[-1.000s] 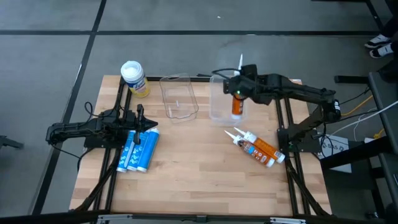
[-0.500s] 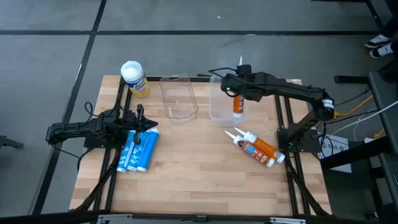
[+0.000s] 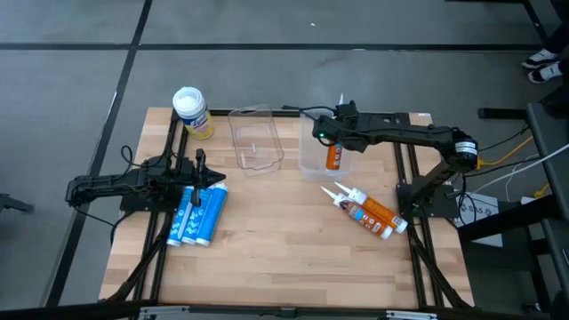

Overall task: Pick & place silicon tubes, Sealant and Lysol wipes
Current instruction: Put the bottom orange sealant into the right transparent bin

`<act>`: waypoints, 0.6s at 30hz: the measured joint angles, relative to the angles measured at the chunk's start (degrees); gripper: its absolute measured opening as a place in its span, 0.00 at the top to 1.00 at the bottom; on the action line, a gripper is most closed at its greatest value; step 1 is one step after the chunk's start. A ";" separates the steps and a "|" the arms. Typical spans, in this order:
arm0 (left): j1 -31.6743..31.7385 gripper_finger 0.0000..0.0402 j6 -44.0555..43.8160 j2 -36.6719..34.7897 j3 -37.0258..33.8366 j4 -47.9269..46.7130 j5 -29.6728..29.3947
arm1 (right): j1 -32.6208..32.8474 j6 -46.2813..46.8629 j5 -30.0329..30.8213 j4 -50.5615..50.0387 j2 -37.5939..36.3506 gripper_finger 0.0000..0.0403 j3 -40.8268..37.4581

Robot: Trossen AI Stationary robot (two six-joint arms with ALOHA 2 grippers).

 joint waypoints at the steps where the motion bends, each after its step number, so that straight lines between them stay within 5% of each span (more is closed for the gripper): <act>1: -0.01 0.97 -0.01 0.01 0.00 0.01 0.00 | 0.00 0.37 0.03 0.65 0.00 0.44 -0.73; 18: -0.01 0.96 0.00 0.00 0.00 0.00 0.00 | -0.57 -0.64 -2.95 2.11 -0.04 0.42 -2.92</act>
